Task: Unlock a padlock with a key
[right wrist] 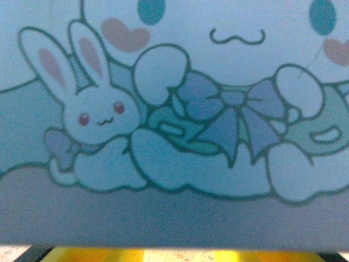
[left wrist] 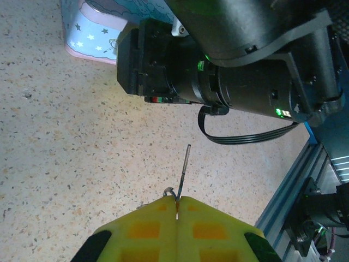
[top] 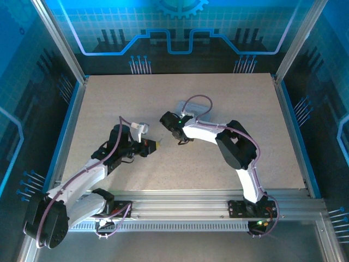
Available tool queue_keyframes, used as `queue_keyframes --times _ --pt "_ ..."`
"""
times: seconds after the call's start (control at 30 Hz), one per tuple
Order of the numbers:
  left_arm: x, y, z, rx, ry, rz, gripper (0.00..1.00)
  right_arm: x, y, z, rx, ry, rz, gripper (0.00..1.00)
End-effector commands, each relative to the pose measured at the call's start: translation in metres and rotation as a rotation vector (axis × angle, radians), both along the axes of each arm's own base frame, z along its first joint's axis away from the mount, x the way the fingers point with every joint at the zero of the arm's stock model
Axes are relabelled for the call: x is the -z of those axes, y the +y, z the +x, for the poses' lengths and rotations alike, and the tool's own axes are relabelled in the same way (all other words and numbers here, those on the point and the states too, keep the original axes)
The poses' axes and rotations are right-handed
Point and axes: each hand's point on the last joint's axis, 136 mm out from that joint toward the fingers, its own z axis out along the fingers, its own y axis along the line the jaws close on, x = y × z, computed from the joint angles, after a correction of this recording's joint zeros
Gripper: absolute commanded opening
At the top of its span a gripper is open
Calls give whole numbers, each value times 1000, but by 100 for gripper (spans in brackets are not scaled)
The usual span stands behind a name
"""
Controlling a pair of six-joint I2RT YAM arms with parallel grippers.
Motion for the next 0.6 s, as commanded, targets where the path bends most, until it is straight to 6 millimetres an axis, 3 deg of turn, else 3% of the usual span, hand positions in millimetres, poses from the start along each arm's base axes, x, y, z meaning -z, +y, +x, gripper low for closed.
queue_keyframes --times 0.0,0.33,0.43,0.57 --pt "-5 -2 -2 25 -29 -27 0 1 -7 11 21 -22 -30 36" --pt "-3 -3 -3 30 -28 -32 0 -1 -10 18 34 -65 -22 41" --pt "-2 -2 -3 29 -27 -29 0 -2 -11 20 30 -71 -31 36" --pt "-1 -2 -3 31 -26 -27 0 -1 -14 19 31 -71 -36 23"
